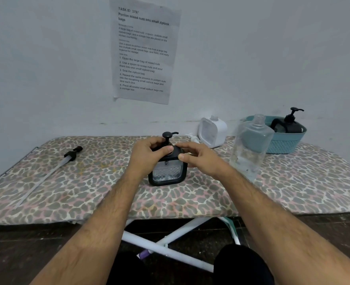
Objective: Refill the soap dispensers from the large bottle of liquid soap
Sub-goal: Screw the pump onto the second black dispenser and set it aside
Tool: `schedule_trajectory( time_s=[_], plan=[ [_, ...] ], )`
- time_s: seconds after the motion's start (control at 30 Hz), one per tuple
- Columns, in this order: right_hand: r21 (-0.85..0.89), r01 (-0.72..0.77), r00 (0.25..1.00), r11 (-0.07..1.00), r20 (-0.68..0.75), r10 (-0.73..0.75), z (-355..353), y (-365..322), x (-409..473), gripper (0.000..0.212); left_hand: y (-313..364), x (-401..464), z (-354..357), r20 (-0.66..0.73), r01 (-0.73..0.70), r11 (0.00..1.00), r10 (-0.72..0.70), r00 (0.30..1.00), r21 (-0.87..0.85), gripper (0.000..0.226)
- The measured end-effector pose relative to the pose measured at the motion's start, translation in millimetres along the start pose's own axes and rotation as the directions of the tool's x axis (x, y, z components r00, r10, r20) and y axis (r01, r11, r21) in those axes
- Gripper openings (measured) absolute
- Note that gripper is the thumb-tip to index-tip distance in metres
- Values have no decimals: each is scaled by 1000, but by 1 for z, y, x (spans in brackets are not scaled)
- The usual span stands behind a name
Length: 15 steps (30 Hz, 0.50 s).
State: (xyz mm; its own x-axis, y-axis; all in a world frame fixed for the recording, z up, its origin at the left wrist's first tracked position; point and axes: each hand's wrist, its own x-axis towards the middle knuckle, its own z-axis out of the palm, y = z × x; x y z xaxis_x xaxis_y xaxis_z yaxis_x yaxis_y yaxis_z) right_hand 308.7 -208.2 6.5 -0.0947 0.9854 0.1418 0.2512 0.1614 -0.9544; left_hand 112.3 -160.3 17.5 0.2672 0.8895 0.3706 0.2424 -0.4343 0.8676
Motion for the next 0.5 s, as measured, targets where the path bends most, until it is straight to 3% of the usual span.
schedule_trajectory(
  time_s=[0.37,0.5],
  plan=[
    [-75,-9,1000,997,-12,8,3,-8,-7,42,3,-11,1,-58,18,999,-20,998,-28,33],
    [-91,-50,999,995,5,51,-1,-9,-6,44,-8,-26,-5,-115,80,990,-93,989,-117,38]
  ],
)
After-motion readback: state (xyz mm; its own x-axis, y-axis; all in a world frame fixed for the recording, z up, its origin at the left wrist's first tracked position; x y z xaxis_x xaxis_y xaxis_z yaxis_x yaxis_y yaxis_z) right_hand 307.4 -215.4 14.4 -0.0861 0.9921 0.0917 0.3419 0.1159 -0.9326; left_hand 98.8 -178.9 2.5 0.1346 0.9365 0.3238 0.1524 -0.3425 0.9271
